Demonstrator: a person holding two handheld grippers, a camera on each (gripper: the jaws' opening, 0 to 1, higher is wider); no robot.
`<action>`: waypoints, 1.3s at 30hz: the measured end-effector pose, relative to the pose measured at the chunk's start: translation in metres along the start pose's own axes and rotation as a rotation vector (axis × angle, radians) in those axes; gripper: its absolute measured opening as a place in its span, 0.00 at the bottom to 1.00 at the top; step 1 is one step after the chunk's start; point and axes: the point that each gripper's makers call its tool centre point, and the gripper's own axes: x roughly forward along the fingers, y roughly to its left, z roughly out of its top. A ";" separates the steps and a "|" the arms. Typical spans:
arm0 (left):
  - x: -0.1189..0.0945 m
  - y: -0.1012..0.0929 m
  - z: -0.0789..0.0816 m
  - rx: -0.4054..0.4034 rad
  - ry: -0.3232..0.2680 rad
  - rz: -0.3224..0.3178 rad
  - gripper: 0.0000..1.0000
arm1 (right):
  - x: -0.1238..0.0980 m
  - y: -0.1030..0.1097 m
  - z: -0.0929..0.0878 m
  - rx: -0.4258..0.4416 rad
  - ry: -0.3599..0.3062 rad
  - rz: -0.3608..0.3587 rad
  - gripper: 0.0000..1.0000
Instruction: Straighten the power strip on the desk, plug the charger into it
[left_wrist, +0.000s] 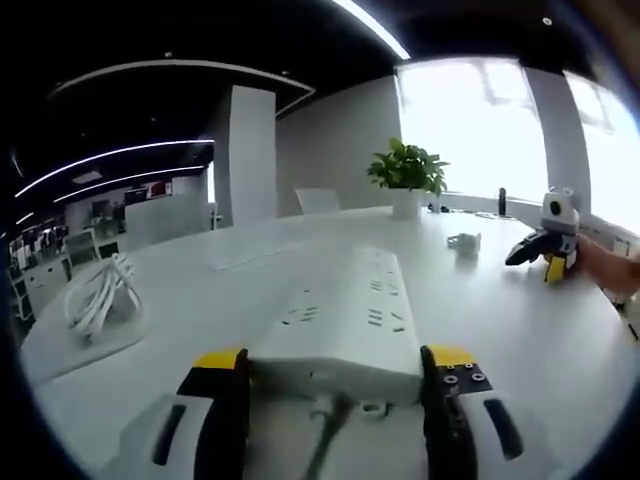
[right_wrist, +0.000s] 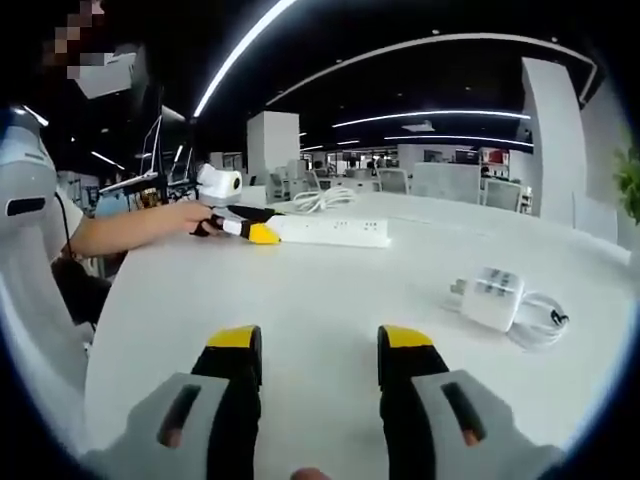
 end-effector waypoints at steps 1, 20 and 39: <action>0.000 0.000 0.000 0.000 0.000 -0.002 0.72 | 0.000 0.000 0.000 0.000 0.000 -0.001 0.46; 0.001 -0.003 0.001 0.001 -0.003 -0.029 0.71 | 0.000 -0.003 -0.001 0.004 0.009 0.000 0.46; -0.002 -0.008 0.000 0.019 -0.004 -0.095 0.70 | 0.002 -0.004 -0.004 0.010 0.024 -0.006 0.46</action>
